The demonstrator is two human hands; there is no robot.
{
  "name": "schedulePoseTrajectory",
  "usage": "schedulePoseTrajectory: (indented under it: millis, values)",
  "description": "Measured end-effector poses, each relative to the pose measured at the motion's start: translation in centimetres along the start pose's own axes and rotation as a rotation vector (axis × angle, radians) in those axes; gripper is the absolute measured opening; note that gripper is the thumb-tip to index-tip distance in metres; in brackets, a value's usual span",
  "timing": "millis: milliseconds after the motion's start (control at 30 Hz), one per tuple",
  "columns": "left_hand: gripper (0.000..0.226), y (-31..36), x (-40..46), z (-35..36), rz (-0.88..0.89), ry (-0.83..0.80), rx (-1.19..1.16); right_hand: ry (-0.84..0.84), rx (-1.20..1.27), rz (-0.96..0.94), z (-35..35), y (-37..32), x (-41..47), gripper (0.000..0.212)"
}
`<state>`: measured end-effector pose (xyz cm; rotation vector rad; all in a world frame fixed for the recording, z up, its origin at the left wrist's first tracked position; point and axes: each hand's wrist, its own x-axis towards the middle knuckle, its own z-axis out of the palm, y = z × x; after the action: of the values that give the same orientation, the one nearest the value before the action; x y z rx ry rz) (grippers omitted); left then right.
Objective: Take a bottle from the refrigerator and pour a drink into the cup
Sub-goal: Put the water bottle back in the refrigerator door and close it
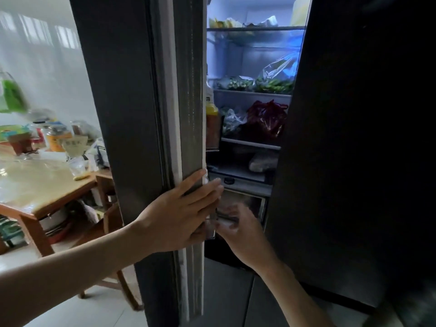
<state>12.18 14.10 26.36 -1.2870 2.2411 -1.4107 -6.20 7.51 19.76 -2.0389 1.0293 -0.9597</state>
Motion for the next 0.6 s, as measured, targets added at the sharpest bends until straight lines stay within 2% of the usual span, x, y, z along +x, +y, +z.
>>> schedulePoseTrajectory:
  millis: [100,200,267,333,467,600]
  values:
    - [0.061,0.1,2.9,-1.7,0.004,0.121,-0.116,0.022,0.069,0.046,-1.7,0.5,-1.0,0.043]
    - [0.047,-1.1,4.8,-3.5,-0.167,0.389,-0.245,0.112,0.039,0.068,-4.0,1.3,-2.1,0.047]
    - [0.051,-2.9,5.4,-4.1,-0.304,0.495,-0.224,0.176,-0.012,0.106,-5.9,1.9,-3.0,0.045]
    - [0.06,-4.7,5.4,-4.1,-0.429,0.531,-0.186,0.218,-0.038,0.143,-7.6,2.8,-3.7,0.032]
    - [0.07,-6.7,6.6,-2.7,-0.633,0.615,-0.301,0.315,-0.051,0.189,-10.9,4.0,-4.3,0.028]
    - [0.07,-5.1,11.0,-1.0,-0.62,0.647,-0.495,0.408,-0.02,0.188,-13.1,3.9,-3.4,0.028]
